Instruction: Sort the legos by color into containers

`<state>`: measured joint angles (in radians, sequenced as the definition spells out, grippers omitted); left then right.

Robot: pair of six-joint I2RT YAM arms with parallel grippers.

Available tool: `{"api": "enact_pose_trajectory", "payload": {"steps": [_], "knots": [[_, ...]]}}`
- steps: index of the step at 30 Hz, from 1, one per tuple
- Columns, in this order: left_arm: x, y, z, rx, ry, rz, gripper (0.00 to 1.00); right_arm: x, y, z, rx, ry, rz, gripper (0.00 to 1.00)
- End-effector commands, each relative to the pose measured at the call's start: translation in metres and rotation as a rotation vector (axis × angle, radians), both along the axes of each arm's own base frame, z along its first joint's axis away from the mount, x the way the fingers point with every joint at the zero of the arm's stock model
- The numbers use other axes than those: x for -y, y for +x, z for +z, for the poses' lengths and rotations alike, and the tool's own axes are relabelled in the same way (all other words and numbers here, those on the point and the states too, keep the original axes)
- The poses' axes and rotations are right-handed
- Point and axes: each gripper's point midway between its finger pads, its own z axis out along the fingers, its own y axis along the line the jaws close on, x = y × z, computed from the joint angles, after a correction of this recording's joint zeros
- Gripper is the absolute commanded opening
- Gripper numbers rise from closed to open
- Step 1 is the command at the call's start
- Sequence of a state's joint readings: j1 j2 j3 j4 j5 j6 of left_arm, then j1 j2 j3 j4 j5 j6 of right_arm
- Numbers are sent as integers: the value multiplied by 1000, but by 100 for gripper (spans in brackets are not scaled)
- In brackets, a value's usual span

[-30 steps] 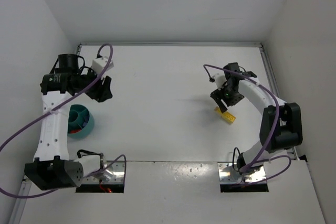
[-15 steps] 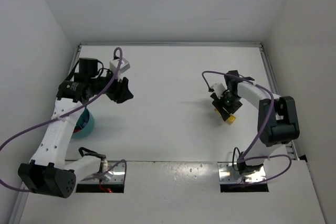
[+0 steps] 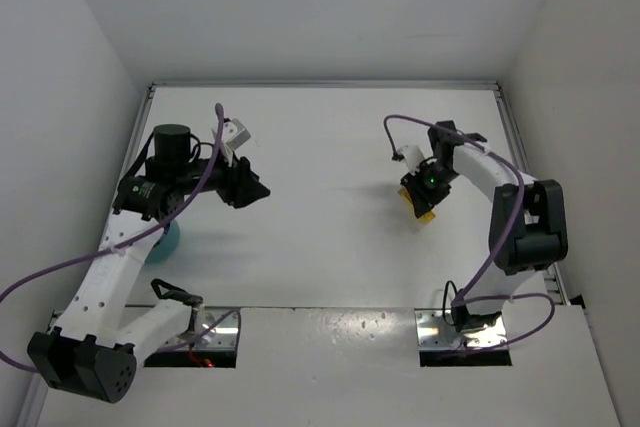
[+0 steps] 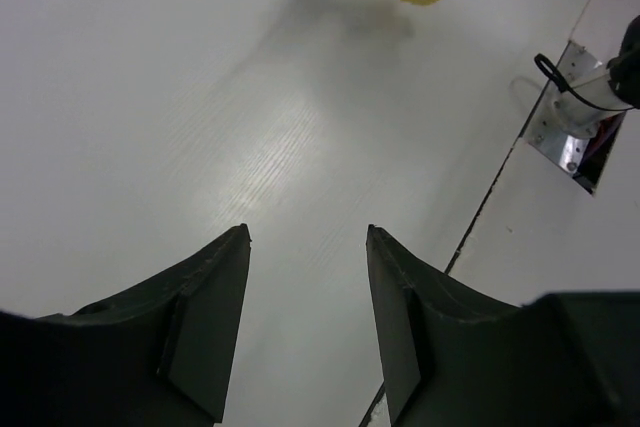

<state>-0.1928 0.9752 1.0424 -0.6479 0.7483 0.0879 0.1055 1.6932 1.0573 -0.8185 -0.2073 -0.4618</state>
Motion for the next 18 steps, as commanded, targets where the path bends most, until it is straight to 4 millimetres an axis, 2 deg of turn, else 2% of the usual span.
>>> {"api": "enact_pose_trajectory", "payload": {"steps": [1, 2, 3, 4, 5, 7, 8, 11, 14, 16, 18], "knots": [[19, -8, 11, -7, -83, -93, 56, -62, 14, 80, 86, 328, 46, 4], [23, -12, 11, -33, -107, -126, 56, -75, 20, 101, 105, 408, 65, 4], [28, -13, 7, -69, -117, -148, 56, -101, 12, 124, 77, 558, 94, 4], [31, -12, 7, -80, -132, -161, 56, -110, 9, 139, 65, 628, 107, 4], [38, -14, 15, -84, -165, -192, 56, -129, 0, 164, 26, 753, 137, 4], [43, -12, 15, -112, -193, -216, 56, -144, -9, 186, -18, 869, 162, 4], [47, -13, 16, -125, -210, -233, 56, -157, -21, 203, -61, 968, 185, 4], [54, -15, 15, -199, -257, -279, 56, -176, -34, 222, -106, 1085, 245, 4], [62, -16, 20, -222, -290, -312, 56, -183, -52, 239, -100, 1131, 298, 4], [64, -11, 25, -206, -301, -311, 56, -188, -66, 241, -135, 1158, 310, 4], [67, -10, 25, -210, -305, -318, 57, -191, -69, 244, -148, 1171, 306, 3]]}}
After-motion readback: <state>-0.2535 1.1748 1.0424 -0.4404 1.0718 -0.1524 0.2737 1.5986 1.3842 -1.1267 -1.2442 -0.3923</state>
